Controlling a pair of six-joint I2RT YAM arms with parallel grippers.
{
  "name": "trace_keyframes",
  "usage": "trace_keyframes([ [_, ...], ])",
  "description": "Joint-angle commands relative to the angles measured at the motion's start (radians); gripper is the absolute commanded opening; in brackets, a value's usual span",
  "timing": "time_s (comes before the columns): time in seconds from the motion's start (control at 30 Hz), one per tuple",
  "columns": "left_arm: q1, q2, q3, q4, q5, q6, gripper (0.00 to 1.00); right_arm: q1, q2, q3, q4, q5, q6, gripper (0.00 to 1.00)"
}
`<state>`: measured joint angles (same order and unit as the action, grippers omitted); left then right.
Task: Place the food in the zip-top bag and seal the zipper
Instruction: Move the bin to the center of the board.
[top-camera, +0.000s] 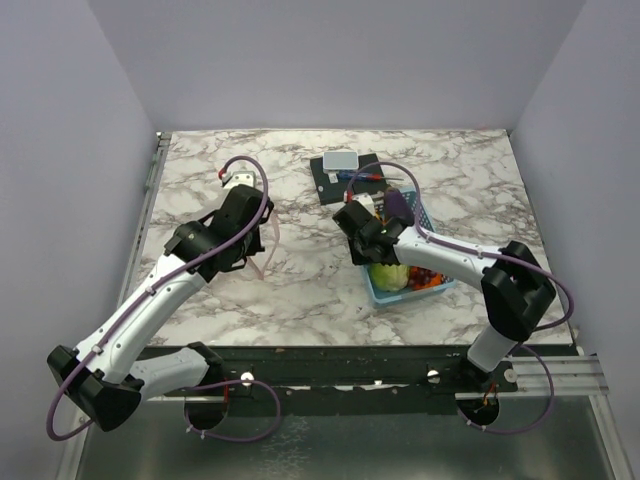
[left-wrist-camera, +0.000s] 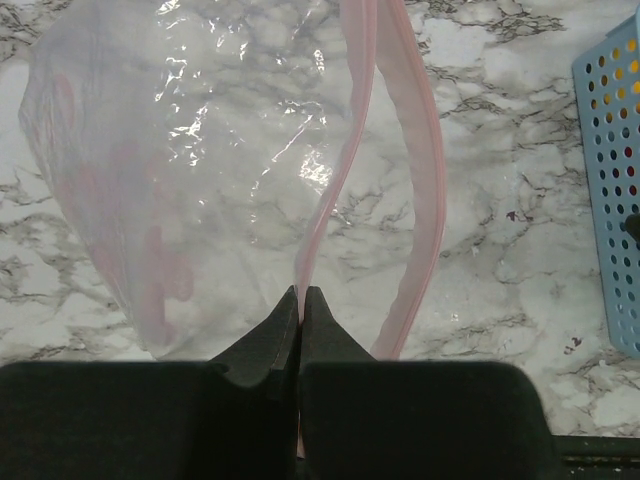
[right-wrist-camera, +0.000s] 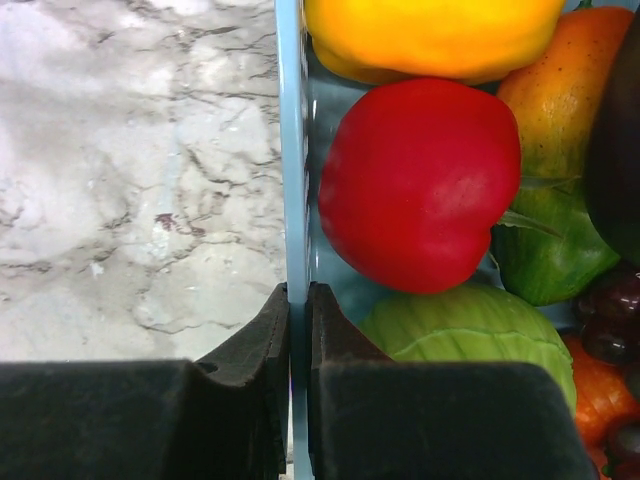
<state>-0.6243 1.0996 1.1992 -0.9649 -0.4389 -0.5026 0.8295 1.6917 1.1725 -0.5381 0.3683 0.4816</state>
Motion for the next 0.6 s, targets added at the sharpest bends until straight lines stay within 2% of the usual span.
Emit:
trace_keyframes([
  [0.0, -0.022, 0.002, -0.014, 0.029, 0.045, -0.039, 0.0, -0.038, -0.026, -0.052, -0.009, 0.045, 0.001, 0.01],
  [0.47, -0.111, 0.067, -0.016, 0.102, 0.092, -0.144, 0.0, -0.128, -0.102, -0.124, 0.014, 0.027, -0.055, 0.01],
  [0.57, -0.127, 0.081, -0.023, 0.13, 0.1, -0.169, 0.0, -0.131, -0.128, -0.124, 0.01, 0.017, -0.057, 0.1],
])
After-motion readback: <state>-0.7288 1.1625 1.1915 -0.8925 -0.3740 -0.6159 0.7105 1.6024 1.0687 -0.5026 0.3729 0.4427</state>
